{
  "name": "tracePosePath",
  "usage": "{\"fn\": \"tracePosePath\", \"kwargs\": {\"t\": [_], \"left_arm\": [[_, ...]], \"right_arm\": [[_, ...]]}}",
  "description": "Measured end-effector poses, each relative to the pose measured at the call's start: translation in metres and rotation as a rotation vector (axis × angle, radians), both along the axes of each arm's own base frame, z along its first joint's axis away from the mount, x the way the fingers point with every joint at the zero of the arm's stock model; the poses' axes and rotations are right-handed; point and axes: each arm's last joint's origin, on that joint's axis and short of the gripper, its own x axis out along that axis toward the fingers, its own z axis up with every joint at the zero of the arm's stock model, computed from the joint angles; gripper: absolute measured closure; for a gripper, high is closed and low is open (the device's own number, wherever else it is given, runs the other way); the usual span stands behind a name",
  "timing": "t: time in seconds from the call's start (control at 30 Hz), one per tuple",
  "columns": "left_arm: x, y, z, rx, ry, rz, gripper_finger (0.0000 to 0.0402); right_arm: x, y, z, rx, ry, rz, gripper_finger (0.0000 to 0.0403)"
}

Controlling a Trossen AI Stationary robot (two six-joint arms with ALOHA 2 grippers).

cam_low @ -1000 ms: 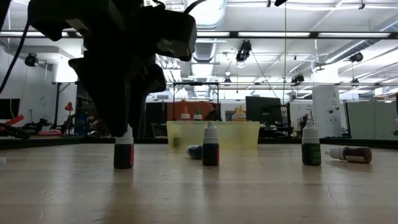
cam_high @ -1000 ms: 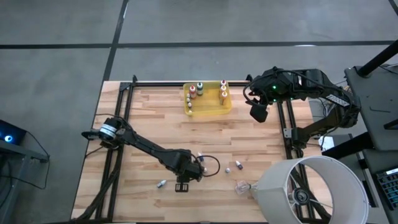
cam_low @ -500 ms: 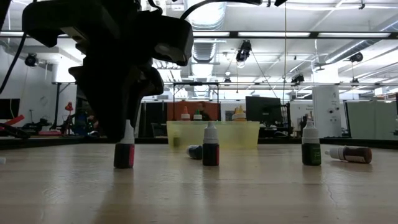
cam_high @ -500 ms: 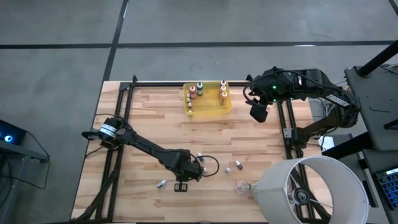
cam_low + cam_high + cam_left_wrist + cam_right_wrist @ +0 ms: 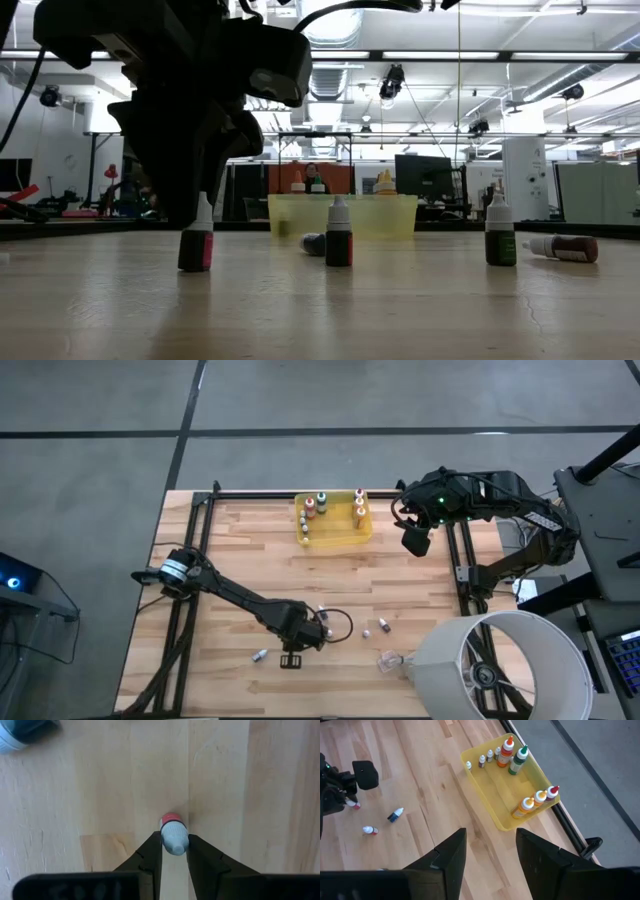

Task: Pick & Place food coloring
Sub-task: Put the small pink food coloring bottle into the yellow bin

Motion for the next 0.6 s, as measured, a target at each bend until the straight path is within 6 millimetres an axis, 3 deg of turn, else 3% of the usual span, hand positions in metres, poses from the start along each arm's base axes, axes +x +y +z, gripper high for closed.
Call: {"fn": "tracePosePath", "kwargs": {"t": [0.6], "left_arm": [[0.0022, 0.0043, 0.0002, -0.002, -0.005, 0.016, 0.0344]], "right_arm": [[0.0002, 0.0, 0.0001, 0.001, -0.002, -0.002, 0.0239]]}}
